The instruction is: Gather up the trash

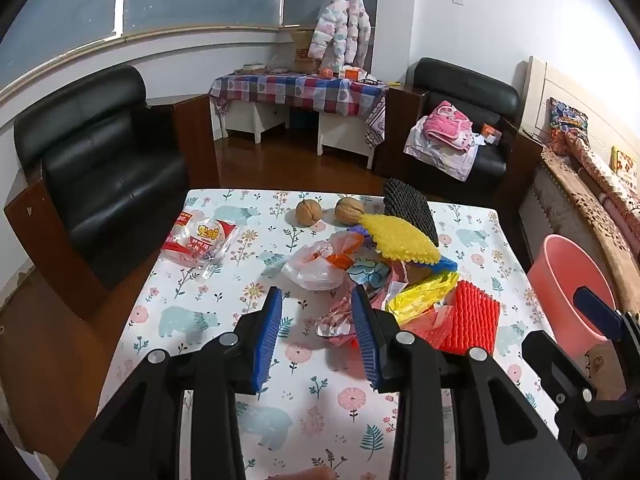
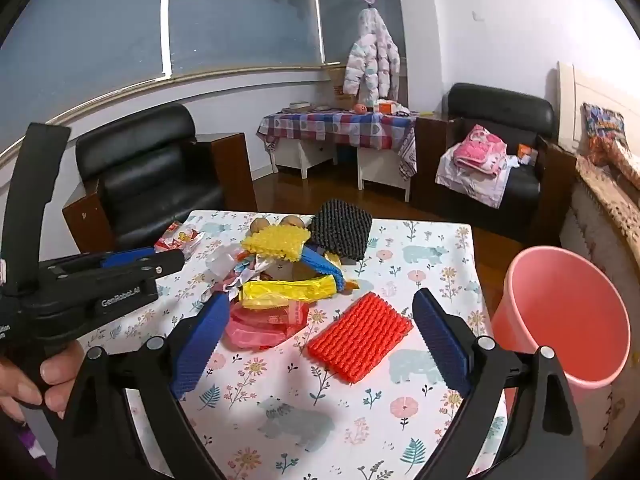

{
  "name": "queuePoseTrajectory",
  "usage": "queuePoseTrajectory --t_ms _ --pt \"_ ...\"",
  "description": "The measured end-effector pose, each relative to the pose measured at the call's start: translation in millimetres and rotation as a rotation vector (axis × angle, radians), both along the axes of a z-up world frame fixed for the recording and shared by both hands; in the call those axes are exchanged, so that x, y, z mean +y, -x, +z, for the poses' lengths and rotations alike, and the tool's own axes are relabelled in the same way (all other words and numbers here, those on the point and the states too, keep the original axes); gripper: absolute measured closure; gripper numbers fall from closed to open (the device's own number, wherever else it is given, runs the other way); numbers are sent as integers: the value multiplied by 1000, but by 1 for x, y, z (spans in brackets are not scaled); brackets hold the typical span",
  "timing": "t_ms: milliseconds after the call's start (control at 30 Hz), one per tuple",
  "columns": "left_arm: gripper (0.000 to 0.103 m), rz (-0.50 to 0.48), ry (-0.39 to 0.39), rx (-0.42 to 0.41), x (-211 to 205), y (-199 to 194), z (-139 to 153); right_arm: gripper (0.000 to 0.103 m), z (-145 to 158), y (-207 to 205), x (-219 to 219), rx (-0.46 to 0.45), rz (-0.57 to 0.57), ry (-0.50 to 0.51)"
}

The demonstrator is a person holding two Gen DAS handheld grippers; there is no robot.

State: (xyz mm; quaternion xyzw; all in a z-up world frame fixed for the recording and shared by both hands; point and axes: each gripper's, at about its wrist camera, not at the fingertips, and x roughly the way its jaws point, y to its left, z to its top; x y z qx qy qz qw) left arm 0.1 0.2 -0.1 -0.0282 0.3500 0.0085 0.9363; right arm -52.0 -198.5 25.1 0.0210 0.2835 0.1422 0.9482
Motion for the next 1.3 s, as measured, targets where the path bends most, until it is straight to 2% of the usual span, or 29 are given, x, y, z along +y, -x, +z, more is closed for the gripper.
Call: queuePoseTrajectory --t_ms 200,667,1300 --pt "67 2 -3 2 0 0 0 10 -1 1 -2 -17 3 12" --pt "67 4 0 3 0 0 0 10 -1 -3 -5 32 -37 -29" --pt "67 3 -1 2 0 1 0 10 -1 -5 -15 37 -49 -49"
